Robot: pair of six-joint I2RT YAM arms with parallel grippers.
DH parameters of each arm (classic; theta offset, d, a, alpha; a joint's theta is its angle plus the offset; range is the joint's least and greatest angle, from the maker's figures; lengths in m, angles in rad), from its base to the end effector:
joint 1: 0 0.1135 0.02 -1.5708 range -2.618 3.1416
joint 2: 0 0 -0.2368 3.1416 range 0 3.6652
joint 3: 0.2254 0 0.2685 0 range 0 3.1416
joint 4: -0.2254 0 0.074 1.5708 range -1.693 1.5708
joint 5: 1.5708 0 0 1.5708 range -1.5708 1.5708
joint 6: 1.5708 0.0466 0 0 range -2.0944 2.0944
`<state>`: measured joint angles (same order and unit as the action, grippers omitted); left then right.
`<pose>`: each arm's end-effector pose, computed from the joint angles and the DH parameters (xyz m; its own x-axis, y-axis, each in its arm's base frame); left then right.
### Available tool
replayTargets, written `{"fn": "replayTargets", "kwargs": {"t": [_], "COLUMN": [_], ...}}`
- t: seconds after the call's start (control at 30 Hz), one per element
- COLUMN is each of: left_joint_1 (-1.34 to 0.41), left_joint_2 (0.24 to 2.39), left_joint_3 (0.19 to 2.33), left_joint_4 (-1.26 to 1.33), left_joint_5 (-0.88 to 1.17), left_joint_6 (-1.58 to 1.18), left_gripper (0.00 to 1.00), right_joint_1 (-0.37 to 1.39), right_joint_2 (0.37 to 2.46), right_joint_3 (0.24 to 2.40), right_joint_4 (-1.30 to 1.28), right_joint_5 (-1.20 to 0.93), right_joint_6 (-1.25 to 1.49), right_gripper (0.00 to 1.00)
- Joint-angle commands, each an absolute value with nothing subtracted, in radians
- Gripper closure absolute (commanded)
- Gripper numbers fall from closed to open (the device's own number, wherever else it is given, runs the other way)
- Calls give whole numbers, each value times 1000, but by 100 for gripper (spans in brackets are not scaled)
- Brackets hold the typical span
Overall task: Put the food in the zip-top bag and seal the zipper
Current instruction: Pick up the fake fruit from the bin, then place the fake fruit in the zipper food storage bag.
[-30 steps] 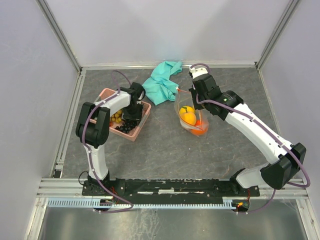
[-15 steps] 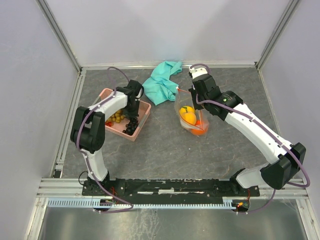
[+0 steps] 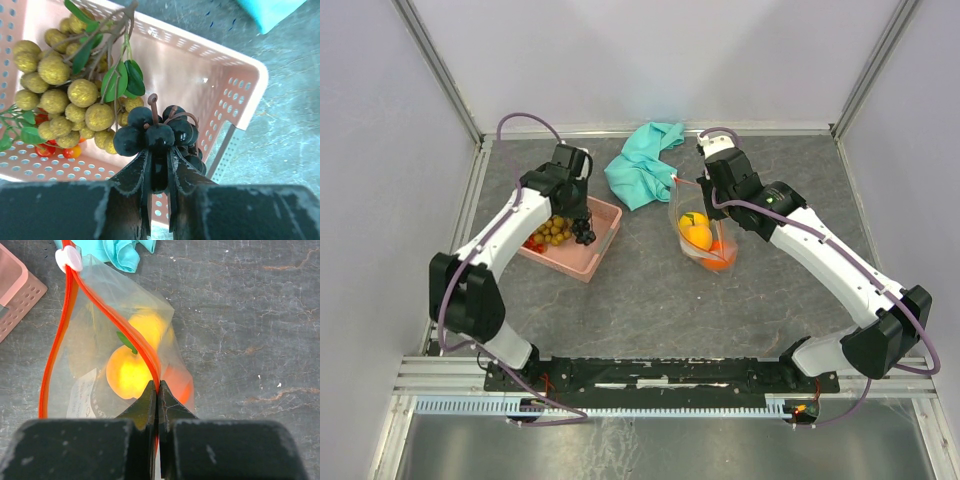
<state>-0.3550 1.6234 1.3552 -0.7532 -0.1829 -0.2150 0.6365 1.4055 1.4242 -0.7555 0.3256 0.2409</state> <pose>0.3436 -0.1183 0.2363 -0.8352 0.0859 -0.5432 0.0763 0.9963 0.0401 0.2735 0.1836 0.3326 -0.6136 -0.1725 -0.7705 -0.2329 0.9720 -0.0320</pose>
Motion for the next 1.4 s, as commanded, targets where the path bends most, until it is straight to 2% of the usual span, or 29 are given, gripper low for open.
{"fn": "replayTargets", "kwargs": {"t": [0.0, 0.3, 0.5, 0.9, 1.37], "left_joint_1": [-354, -377, -473, -661, -744], "left_joint_2": [1491, 1290, 1182, 1199, 1244], "left_joint_3": [1374, 1367, 1330, 1270, 1145], "left_joint_4": [-697, -549, -361, -38, 179], "left_joint_5": [-192, -1, 59, 71, -5], "left_joint_6": [-224, -271, -349, -617, -845], "left_gripper": [97, 97, 97, 97, 97], "right_joint_1": [632, 632, 633, 633, 632], "right_joint_2": [1365, 1366, 1356, 1330, 1305], "right_joint_3": [1425, 1420, 1419, 1397, 1357], "right_joint_4": [-707, -701, -694, -638, -561], "right_joint_5": [314, 305, 295, 290, 301], "right_joint_6": [257, 272, 288, 343, 434], "right_gripper": [99, 99, 99, 98, 98]}}
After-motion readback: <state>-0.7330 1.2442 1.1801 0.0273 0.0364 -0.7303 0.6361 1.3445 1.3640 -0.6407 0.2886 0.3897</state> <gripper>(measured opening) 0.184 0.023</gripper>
